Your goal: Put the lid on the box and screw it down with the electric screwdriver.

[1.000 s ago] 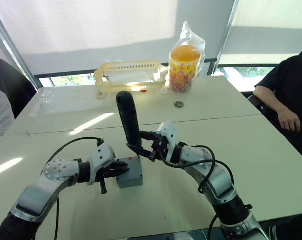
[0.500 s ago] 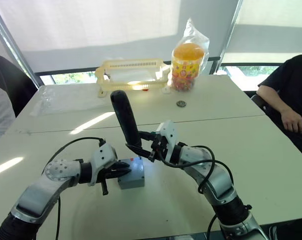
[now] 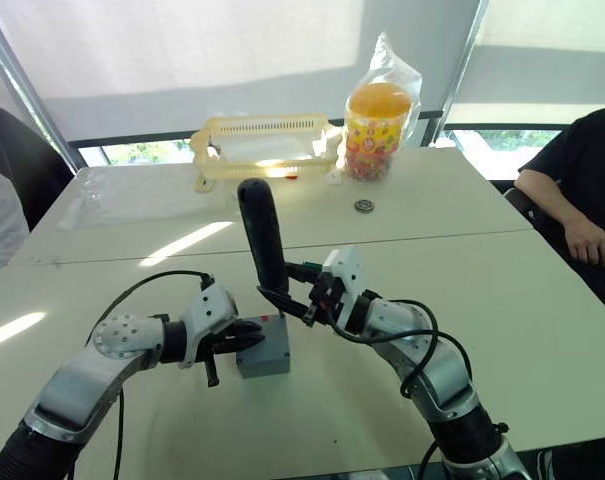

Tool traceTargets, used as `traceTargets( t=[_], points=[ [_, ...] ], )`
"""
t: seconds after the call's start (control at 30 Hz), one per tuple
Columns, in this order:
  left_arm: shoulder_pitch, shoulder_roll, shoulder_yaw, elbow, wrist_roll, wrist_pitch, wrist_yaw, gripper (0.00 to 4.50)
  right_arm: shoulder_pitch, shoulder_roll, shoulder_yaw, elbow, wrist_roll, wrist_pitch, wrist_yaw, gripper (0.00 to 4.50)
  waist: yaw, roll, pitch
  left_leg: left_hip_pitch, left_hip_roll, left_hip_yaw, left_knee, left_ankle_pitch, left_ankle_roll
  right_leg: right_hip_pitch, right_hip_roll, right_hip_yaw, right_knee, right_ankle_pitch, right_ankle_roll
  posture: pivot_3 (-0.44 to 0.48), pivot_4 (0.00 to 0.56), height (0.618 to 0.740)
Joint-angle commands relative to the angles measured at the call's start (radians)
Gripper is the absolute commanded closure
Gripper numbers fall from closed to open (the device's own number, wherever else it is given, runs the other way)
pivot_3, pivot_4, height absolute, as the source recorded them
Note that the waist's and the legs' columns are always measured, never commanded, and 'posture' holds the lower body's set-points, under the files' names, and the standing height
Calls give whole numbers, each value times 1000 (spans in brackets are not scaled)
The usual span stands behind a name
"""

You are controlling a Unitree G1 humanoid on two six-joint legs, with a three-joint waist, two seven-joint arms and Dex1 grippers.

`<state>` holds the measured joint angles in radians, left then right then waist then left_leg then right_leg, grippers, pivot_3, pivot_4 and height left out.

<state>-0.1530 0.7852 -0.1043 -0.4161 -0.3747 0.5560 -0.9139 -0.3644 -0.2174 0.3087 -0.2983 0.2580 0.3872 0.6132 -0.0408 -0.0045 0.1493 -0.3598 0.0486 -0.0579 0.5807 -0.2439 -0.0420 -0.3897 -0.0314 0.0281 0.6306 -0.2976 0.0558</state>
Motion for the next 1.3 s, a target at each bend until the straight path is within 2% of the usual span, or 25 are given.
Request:
traceTargets(
  t=[0.03, 0.2, 0.3, 0.4, 0.47, 0.53, 0.7, 0.87, 0.93, 0.97, 1.07, 1.13, 1.2, 1.3],
  points=[
    [35, 10, -55, 62, 51, 13, -1, 3833, 28, -27, 7, 39, -34, 21, -8, 2723, 0, 0, 1, 0, 0, 0, 0, 0, 0, 0, 0, 0, 0, 0, 0, 0, 150, 740],
    [42, 9, -64, 94, 63, -26, -10, 3833, 6, -43, -16, 3, -40, 5, -17, 2723, 2, 1, 3, 0, 0, 0, 0, 0, 0, 0, 0, 0, 0, 0, 0, 0, 150, 740],
    [40, 12, -72, 119, 74, -53, -19, 3833, -43, -59, -77, -98, 7, 57, -33, 2723, 4, 1, 5, -1, 0, 0, 0, 0, 0, -1, 0, 0, 0, 0, 0, 0, 150, 740],
    [37, 13, -76, 141, 79, -75, -26, 3833, -130, -52, -176, -207, 128, 199, -71, 2723, 6, 2, 10, -8, 0, 0, 0, 3, -4, -2, 0, -1, 1, 1, -1, 0, 150, 740],
    [35, 8, -81, 158, 84, -91, -28, 3833, -196, -51, -265, -271, 266, 342, -105, 2723, 9, 1, 13, -18, -1, 0, 1, 7, -11, -11, 3, -2, 2, 8, -3, 0, 150, 740],
    [33, 3, -85, 168, 88, -105, -29, 3833, -258, -48, -370, -305, 429, 493, -160, 2723, 11, 0, 14, -18, -1, 0, 1, 8, -12, -12, 3, -3, 2, 8, -2, 0, 150, 740],
    [28, -8, -76, 159, 66, -108, -34, 3833, -386, -79, -583, -228, 725, 766, -343, 2723, 7, 1, 14, -18, -1, 0, -1, 7, -11, -12, 4, -3, 2, 8, -2, 0, 150, 740],
    [-7, 12, -18, 75, -31, -34, -60, 3833, -453, -206, -687, -73, 839, 1019, -464, 2723, 3, 0, 15, -20, -1, 1, 1, 8, -11, -13, 4, -3, 2, 8, -2, 0, 150, 740],
    [-37, 32, 12, 38, -74, 5, -74, 3833, -496, -249, -735, 10, 869, 1134, -498, 2723, 1, 2, 18, -30, -1, 1, 5, 8, -11, -21, 5, -3, 3, 8, -2, 0, 150, 740],
    [-57, 43, 27, 20, -96, 26, -81, 3833, -511, -287, -741, 57, 901, 1181, -499, 2723, 1, 4, 21, -34, -1, 1, 7, 8, -10, -24, 5, -3, 4, 9, -1, 0, 150, 740],
    [-148, 102, 71, -59, -179, 102, -125, 3833, -463, -551, -601, 219, 1079, 1227, -507, 2723, 6, 3, 31, -47, -1, 0, 14, 6, -7, -34, 6, -3, 7, 12, 7, 0, 150, 740],
    [-189, 130, 83, -102, -220, 142, -144, 3833, -421, -668, -524, 287, 1182, 1227, -515, 2723, 11, -1, 40, -51, -1, 0, 15, 6, -7, -39, 7, -4, 9, 13, 8, 0, 150, 740],
    [-213, 149, 81, -133, -241, 164, -158, 3833, -394, -741, -462, 356, 1255, 1227, -535, 2723, 11, -3, 43, -51, -1, 0, 15, 3, -2, -39, 7, -3, 8, 12, 9, 0, 150, 740],
    [-230, 158, 81, -153, -259, 188, -152, 3833, -370, -785, -394, 427, 1287, 1227, -568, 2723, -4, -2, 45, -51, -1, 2, 16, 1, 1, -39, 8, -2, 7, 12, 10, 0, 150, 740]
  ],
)
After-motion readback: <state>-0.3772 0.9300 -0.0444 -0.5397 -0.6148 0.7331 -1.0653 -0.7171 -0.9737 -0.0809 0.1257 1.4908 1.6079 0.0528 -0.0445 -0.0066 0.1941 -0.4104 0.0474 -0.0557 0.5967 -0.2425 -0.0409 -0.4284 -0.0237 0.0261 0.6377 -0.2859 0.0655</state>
